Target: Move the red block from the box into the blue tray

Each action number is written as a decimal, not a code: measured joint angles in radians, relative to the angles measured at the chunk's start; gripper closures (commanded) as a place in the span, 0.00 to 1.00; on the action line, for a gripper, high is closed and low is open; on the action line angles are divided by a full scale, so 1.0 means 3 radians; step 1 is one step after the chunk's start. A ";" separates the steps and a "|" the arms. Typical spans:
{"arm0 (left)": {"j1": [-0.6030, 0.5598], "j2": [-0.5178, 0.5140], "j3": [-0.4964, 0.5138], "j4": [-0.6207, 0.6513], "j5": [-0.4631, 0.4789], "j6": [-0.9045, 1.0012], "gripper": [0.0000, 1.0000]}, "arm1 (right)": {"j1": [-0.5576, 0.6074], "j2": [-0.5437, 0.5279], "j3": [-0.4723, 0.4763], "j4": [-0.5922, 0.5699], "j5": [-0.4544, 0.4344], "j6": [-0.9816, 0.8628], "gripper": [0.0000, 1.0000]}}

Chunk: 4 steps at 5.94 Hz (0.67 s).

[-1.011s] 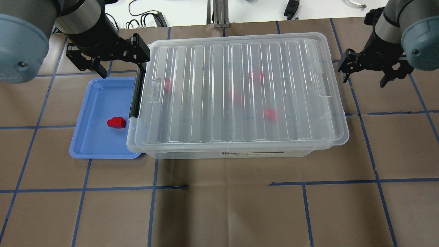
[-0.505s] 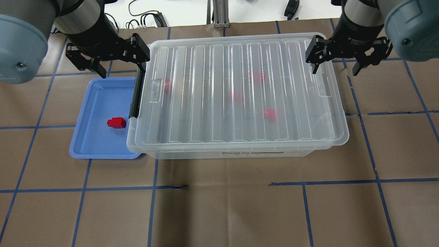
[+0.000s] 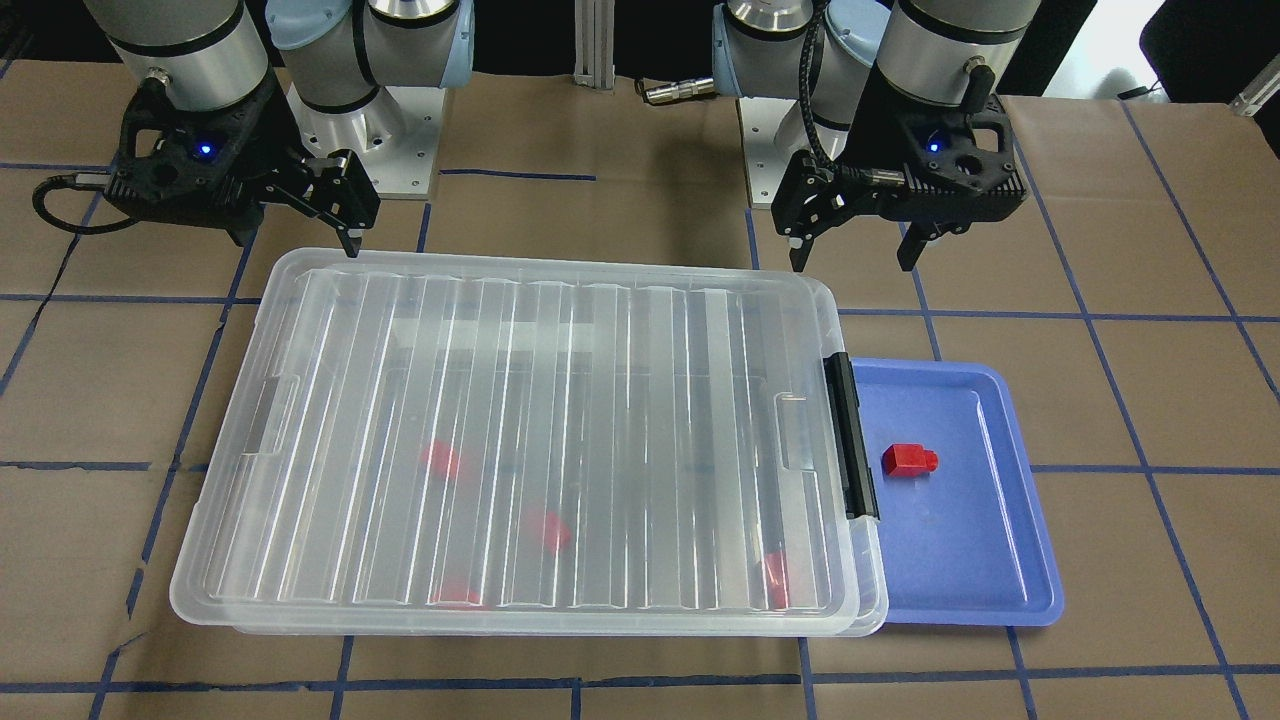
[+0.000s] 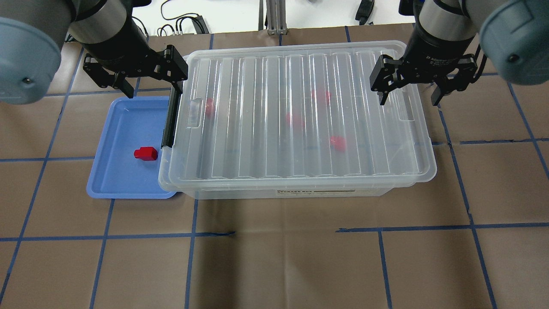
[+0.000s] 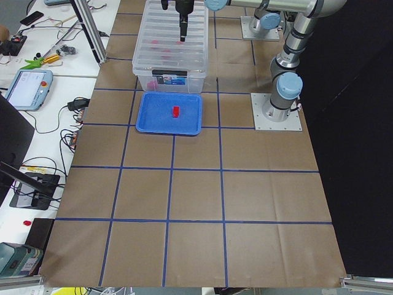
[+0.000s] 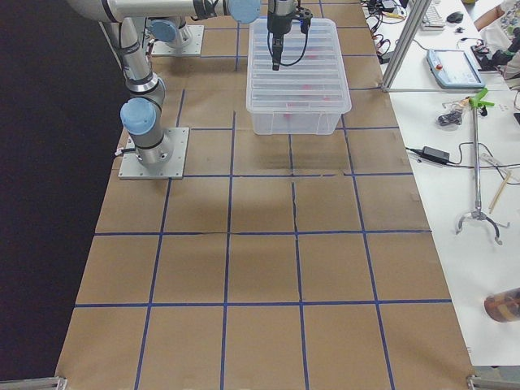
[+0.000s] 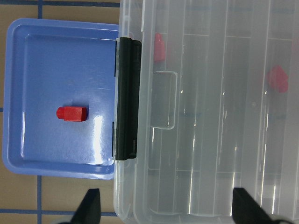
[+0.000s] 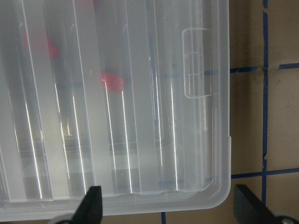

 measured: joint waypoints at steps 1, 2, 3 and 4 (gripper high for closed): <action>0.0000 -0.0001 0.0000 -0.0008 0.0000 0.0017 0.02 | 0.0004 -0.0008 -0.0008 0.0032 0.0053 -0.0010 0.00; 0.0000 -0.0001 0.0000 -0.0009 0.0000 0.0022 0.02 | 0.0012 -0.0014 -0.0007 0.0047 0.0074 -0.0008 0.00; 0.0000 -0.0001 0.0000 -0.0007 0.0000 0.0023 0.02 | 0.0016 -0.0016 -0.0007 0.0052 0.0075 -0.0001 0.00; 0.0000 -0.0001 -0.0002 -0.0007 0.0000 0.0023 0.02 | 0.0021 -0.0017 -0.0006 0.0053 0.0072 0.0003 0.00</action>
